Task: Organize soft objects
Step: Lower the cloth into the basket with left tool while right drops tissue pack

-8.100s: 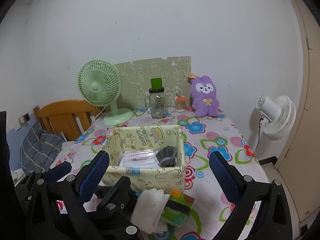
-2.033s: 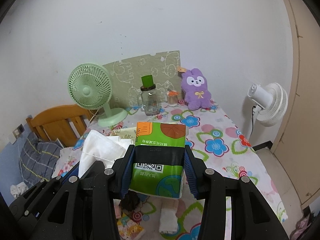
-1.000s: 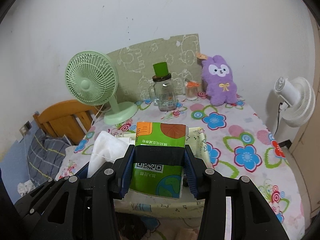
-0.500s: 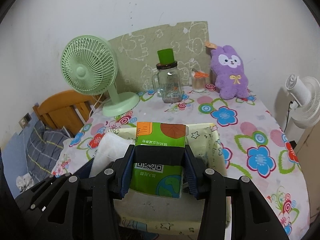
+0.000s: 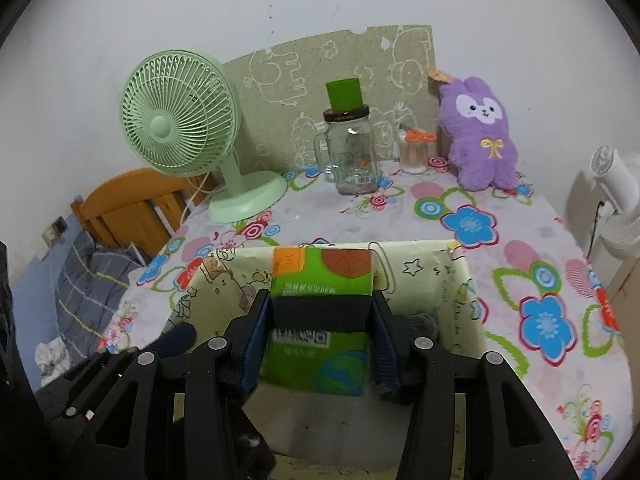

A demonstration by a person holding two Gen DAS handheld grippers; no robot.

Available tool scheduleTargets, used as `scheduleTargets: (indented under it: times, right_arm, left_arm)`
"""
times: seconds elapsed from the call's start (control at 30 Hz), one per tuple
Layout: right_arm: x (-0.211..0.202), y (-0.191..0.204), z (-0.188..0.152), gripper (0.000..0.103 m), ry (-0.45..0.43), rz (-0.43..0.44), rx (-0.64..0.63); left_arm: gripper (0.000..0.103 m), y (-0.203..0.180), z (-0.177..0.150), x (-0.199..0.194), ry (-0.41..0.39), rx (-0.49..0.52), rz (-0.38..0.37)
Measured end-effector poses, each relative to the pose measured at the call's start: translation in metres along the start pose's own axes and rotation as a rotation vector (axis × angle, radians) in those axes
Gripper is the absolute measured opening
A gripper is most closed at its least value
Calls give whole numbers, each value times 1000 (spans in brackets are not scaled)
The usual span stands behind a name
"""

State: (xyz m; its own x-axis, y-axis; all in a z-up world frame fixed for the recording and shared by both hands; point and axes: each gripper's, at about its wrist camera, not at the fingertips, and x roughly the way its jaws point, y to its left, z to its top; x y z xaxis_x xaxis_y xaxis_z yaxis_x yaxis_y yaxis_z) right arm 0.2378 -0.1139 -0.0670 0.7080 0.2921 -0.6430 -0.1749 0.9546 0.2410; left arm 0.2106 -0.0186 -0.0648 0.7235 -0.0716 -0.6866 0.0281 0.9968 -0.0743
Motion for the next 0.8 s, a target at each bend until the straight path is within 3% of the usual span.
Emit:
scheduleTargets:
  times: [0.13,0.3,0.43,0.57,0.8]
  right_arm:
    - [2,0,1,72,-5,31,-12]
    - [-2,0,1,83,-22,1,-10]
    - [-6,-1,0,84,-20,-23,-9]
    - [-15,0,0,87,-35,-53,-19]
    - [-36,1,-1,92,-71,-79,-17]
  left_arm:
    - [66,-2,0,0,1,4,-39]
    - [74,-4,0,-1,0,12,-46]
    - [78,-6,0,-2,-2,19,-42]
    - [89,-8,0,-9,-22,26,-8]
    - [92,-11,-2,-26,-50,24,-14]
